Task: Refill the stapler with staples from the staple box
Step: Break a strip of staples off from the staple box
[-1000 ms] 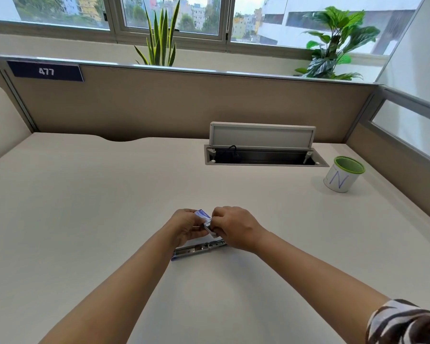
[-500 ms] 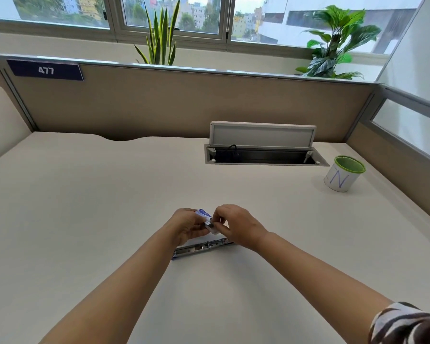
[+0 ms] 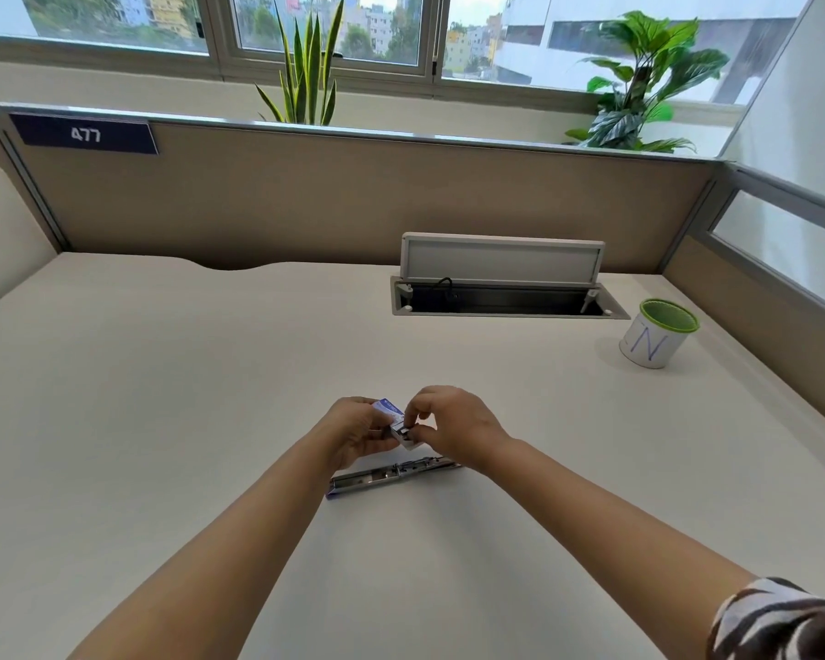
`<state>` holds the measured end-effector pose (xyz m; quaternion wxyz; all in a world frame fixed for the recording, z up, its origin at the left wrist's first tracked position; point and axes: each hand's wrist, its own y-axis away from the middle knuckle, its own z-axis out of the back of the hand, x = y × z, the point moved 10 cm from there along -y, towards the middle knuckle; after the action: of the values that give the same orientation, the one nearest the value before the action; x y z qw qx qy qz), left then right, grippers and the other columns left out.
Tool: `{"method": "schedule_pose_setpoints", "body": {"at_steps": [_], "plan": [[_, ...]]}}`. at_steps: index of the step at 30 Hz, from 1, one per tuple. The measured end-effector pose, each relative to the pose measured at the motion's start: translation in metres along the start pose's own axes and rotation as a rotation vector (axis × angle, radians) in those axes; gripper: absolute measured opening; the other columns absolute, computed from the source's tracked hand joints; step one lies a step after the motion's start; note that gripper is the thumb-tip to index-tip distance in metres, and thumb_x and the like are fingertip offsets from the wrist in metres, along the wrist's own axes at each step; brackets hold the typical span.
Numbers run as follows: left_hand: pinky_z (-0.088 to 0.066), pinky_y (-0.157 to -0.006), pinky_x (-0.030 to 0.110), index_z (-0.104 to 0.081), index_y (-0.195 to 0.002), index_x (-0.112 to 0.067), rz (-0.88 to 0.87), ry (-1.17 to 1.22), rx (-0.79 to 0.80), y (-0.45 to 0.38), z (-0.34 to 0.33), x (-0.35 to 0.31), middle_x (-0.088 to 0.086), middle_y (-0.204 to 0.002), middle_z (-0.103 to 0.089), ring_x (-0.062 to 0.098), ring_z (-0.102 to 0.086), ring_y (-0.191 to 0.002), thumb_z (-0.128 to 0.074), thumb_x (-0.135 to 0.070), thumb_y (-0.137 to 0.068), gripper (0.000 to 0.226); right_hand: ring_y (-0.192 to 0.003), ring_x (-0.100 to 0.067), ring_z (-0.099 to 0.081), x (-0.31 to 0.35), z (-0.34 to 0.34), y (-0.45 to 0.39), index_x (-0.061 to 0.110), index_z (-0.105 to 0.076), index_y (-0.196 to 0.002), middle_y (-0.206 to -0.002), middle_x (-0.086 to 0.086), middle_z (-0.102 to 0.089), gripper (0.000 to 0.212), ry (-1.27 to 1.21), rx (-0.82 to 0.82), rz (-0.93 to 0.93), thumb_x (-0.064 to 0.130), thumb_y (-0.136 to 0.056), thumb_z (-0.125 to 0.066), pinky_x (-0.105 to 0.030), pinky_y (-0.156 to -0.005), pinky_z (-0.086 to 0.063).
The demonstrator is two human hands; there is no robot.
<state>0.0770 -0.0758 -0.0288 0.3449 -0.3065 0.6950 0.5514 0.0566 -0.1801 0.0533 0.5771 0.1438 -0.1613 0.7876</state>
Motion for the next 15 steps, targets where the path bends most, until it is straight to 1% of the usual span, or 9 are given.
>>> {"method": "schedule_pose_setpoints", "body": {"at_steps": [2, 3, 4, 6, 8, 10, 11, 12, 15], "plan": [[-0.058, -0.051, 0.027, -0.051, -0.109, 0.006, -0.002, 0.010, 0.002, 0.000, 0.000, -0.001, 0.021, -0.080, -0.061, 0.027, -0.062, -0.069, -0.049, 0.014, -0.086, 0.024, -0.090, -0.017, -0.059, -0.004, 0.003, -0.001, 0.013, -0.068, -0.092, -0.097, -0.002, -0.068, 0.010, -0.085, -0.022, -0.034, 0.017, -0.083, -0.065, -0.026, -0.074, -0.044], [-0.058, -0.050, 0.028, -0.050, -0.109, 0.006, -0.001, 0.018, 0.000, 0.000, 0.000, 0.000, 0.021, -0.082, -0.061, 0.028, -0.062, -0.070, -0.049, 0.014, -0.086, 0.024, -0.087, -0.017, -0.060, -0.010, 0.008, -0.001, 0.011, -0.066, -0.090, -0.094, -0.003, -0.069, 0.007, -0.203, -0.063, -0.087, 0.014, -0.083, -0.065, -0.024, -0.072, -0.045], [-0.058, -0.050, 0.028, -0.050, -0.108, 0.005, 0.000, 0.025, -0.002, -0.001, 0.001, 0.000, 0.022, -0.082, -0.060, 0.028, -0.062, -0.070, -0.049, 0.014, -0.087, 0.023, -0.081, -0.016, -0.061, -0.020, 0.014, 0.000, 0.011, -0.064, -0.087, -0.089, -0.004, -0.069, 0.004, -0.369, -0.121, -0.164, 0.011, -0.083, -0.065, -0.022, -0.070, -0.047], [-0.058, -0.048, 0.028, -0.049, -0.107, 0.005, 0.002, 0.032, -0.007, -0.002, 0.002, 0.000, 0.022, -0.082, -0.060, 0.028, -0.061, -0.070, -0.049, 0.014, -0.087, 0.022, -0.070, -0.013, -0.058, -0.042, 0.018, 0.004, 0.012, -0.057, -0.088, -0.080, -0.001, -0.066, 0.008, -0.759, -0.217, -0.341, 0.005, -0.086, -0.060, -0.017, -0.062, -0.047], [-0.058, -0.047, 0.028, -0.049, -0.106, 0.003, 0.000, 0.026, -0.010, -0.003, 0.002, 0.000, 0.022, -0.082, -0.060, 0.028, -0.061, -0.070, -0.049, 0.013, -0.087, 0.022, -0.063, -0.013, -0.053, -0.057, 0.011, 0.008, 0.009, -0.051, -0.094, -0.076, -0.005, -0.060, 0.012, -1.091, -0.227, -0.505, -0.001, -0.090, -0.049, -0.019, -0.056, -0.044], [-0.058, -0.048, 0.028, -0.049, -0.104, 0.002, -0.004, 0.013, -0.012, -0.003, 0.002, 0.000, 0.021, -0.082, -0.060, 0.028, -0.061, -0.069, -0.050, 0.013, -0.086, 0.021, -0.059, -0.015, -0.048, -0.062, 0.000, 0.013, 0.009, -0.050, -0.091, -0.073, -0.008, -0.053, 0.021, -1.331, -0.192, -0.642, -0.006, -0.090, -0.035, -0.019, -0.050, -0.042], [-0.058, -0.048, 0.027, -0.050, -0.103, 0.002, -0.008, 0.006, -0.012, -0.004, 0.002, 0.000, 0.021, -0.082, -0.060, 0.028, -0.061, -0.069, -0.050, 0.013, -0.086, 0.020, -0.058, -0.015, -0.046, -0.062, -0.004, 0.015, 0.009, -0.050, -0.087, -0.072, -0.008, -0.051, 0.024, -1.348, -0.165, -0.674, -0.007, -0.089, -0.032, -0.018, -0.048, -0.041], [-0.058, -0.049, 0.027, -0.050, -0.102, 0.001, -0.013, -0.003, -0.008, -0.004, 0.001, -0.001, 0.020, -0.081, -0.060, 0.027, -0.061, -0.069, -0.050, 0.013, -0.087, 0.019, -0.057, -0.015, -0.045, -0.061, -0.005, 0.016, 0.010, -0.052, -0.083, -0.071, -0.006, -0.049, 0.024, -1.269, -0.137, -0.664, -0.006, -0.088, -0.035, -0.019, -0.047, -0.039], [-0.057, -0.050, 0.026, -0.052, -0.095, 0.000, -0.024, -0.025, 0.005, -0.004, -0.003, -0.002, 0.019, -0.081, -0.061, 0.026, -0.061, -0.069, -0.051, 0.012, -0.087, 0.014, -0.055, -0.009, -0.039, -0.044, 0.005, 0.014, 0.017, -0.057, -0.079, -0.062, 0.005, -0.044, 0.009, -0.643, -0.049, -0.424, 0.009, -0.084, -0.059, -0.020, -0.053, -0.033]]}}
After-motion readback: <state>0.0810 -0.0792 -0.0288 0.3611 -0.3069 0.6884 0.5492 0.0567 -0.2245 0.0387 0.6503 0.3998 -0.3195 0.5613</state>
